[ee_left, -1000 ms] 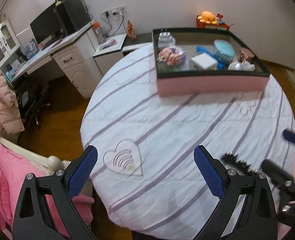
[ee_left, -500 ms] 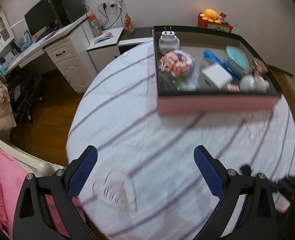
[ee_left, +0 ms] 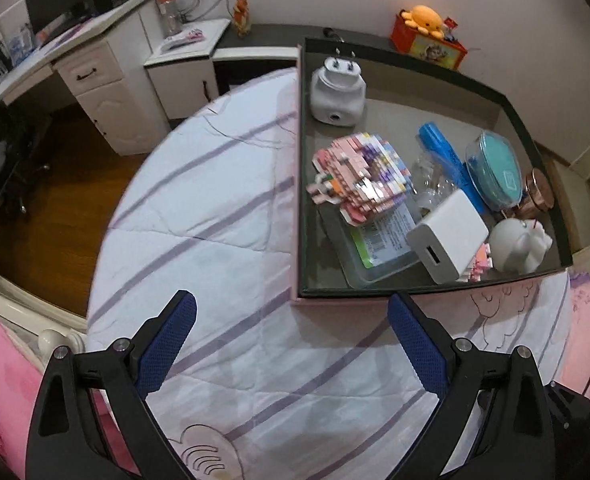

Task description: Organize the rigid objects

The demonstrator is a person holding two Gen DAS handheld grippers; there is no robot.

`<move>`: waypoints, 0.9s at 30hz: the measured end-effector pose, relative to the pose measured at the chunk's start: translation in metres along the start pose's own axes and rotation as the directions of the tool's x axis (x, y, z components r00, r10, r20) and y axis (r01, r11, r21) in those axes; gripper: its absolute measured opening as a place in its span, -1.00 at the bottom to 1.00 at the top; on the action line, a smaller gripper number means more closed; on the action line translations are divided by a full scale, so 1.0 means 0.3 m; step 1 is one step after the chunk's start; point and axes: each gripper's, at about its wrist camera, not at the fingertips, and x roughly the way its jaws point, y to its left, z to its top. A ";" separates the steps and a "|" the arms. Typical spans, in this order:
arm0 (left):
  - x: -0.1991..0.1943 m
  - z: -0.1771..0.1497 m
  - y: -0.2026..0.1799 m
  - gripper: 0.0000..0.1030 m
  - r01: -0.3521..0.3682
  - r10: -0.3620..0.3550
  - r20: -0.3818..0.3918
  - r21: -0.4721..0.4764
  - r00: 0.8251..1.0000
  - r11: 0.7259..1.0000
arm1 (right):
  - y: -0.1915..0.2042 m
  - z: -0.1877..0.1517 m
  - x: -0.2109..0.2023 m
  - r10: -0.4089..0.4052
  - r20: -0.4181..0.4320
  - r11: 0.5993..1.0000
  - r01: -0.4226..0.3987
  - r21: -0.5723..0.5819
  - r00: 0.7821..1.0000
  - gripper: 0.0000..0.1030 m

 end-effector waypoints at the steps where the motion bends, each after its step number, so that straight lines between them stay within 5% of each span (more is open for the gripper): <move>1: -0.019 0.000 0.005 0.87 -0.010 0.010 0.016 -0.006 1.000 1.000 | -0.001 0.000 0.000 0.001 0.000 1.000 -0.001 0.000 1.000 -0.63; 8: -0.021 0.059 0.026 0.84 -0.046 0.049 0.058 -0.054 0.997 0.998 | 0.005 -0.004 0.014 0.011 0.004 1.000 -0.011 -0.003 1.000 -0.63; 10: 0.042 0.071 0.023 0.43 -0.053 0.053 -0.001 -0.044 0.999 0.998 | 0.002 -0.005 0.013 0.012 0.004 1.000 -0.012 0.000 1.000 -0.63; 14: 0.120 0.086 0.036 -0.02 0.005 -0.010 -0.055 -0.087 0.998 0.996 | 0.003 0.004 0.023 0.006 0.004 1.000 -0.006 -0.002 1.000 -0.64; 16: 0.138 0.093 0.017 -0.61 -0.005 0.001 -0.056 -0.056 0.998 0.998 | 0.001 0.004 0.023 0.006 0.003 1.000 -0.006 -0.002 1.000 -0.64; 18: 0.147 0.097 -0.006 -0.83 -0.010 0.009 -0.052 -0.027 0.999 1.000 | 0.000 0.005 0.023 0.009 0.002 1.000 -0.009 -0.003 1.000 -0.64; 27: 0.140 0.101 -0.020 -0.89 -0.014 0.013 -0.048 -0.020 0.999 1.000 | -0.011 0.004 0.012 0.015 0.015 1.000 -0.015 0.012 1.000 -0.64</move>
